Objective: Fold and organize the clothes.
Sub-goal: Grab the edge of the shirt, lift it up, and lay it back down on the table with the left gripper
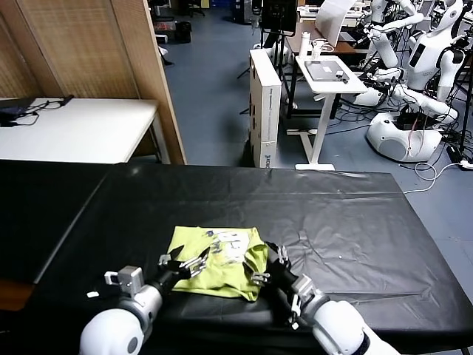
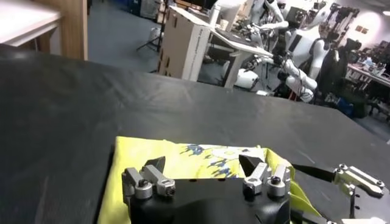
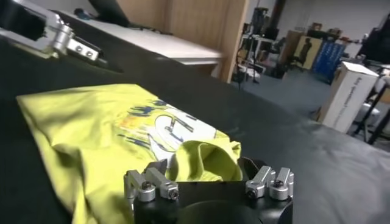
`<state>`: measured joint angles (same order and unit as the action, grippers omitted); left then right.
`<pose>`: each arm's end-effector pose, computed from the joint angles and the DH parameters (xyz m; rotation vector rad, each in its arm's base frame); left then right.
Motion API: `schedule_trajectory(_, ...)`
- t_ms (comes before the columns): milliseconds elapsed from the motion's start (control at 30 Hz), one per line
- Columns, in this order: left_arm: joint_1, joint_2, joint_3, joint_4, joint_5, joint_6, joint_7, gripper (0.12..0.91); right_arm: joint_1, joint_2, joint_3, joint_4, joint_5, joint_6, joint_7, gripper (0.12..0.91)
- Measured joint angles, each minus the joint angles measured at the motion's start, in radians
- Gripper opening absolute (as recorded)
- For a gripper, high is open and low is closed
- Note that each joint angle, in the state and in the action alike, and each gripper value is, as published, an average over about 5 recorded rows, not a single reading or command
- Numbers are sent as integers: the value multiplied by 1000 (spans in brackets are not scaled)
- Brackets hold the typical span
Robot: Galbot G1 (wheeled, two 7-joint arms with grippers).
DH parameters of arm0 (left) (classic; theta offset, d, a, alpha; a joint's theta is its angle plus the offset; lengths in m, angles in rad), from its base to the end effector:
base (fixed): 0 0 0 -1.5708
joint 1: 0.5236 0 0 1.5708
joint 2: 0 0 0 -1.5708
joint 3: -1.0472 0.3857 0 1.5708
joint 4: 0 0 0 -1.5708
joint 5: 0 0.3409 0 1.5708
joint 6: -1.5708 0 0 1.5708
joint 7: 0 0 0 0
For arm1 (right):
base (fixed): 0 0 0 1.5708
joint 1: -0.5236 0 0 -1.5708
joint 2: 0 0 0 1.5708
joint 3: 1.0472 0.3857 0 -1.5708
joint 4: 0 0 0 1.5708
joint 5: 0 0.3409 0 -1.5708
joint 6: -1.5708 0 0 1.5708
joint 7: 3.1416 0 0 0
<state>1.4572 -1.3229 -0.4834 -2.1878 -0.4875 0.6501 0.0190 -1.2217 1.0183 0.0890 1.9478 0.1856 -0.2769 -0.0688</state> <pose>0.1809 0.0354 -0.2808 -0.4095 -2.6125 0.2907 0.2325 -0.0230 -0.3370 0.8408 -2.7320 0.4203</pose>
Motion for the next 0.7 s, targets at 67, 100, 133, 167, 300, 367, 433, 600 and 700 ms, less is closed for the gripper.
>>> schedule_trajectory(67,0,1,0,1,0,-1,0,907,-7,6,18,3,11,1,13,907)
schedule_trajectory(100,0,2,0,1,0,-2,1,907,-11,10,27,3,17,0,22,907)
schedule_trajectory(133,0,2,0,2,0,-3,1,907,-14,14,37,3,23,-2,33,907)
schedule_trajectory(167,0,1,0,3,0,-4,1,907,-18,18,47,3,30,-7,45,907)
schedule_trajectory(300,2,-1,1,9,4,-9,4,907,-29,38,84,2,47,-40,94,907)
schedule_trajectory(367,3,0,0,13,6,-13,5,907,-36,46,99,4,47,-57,111,907)
schedule_trajectory(433,3,1,-1,16,9,-17,6,907,-45,51,113,9,60,-61,112,907)
schedule_trajectory(600,4,3,-9,25,29,-38,18,907,-73,44,150,41,156,4,43,907)
schedule_trajectory(700,5,3,-19,37,48,-65,32,907,-96,37,169,65,230,58,0,907)
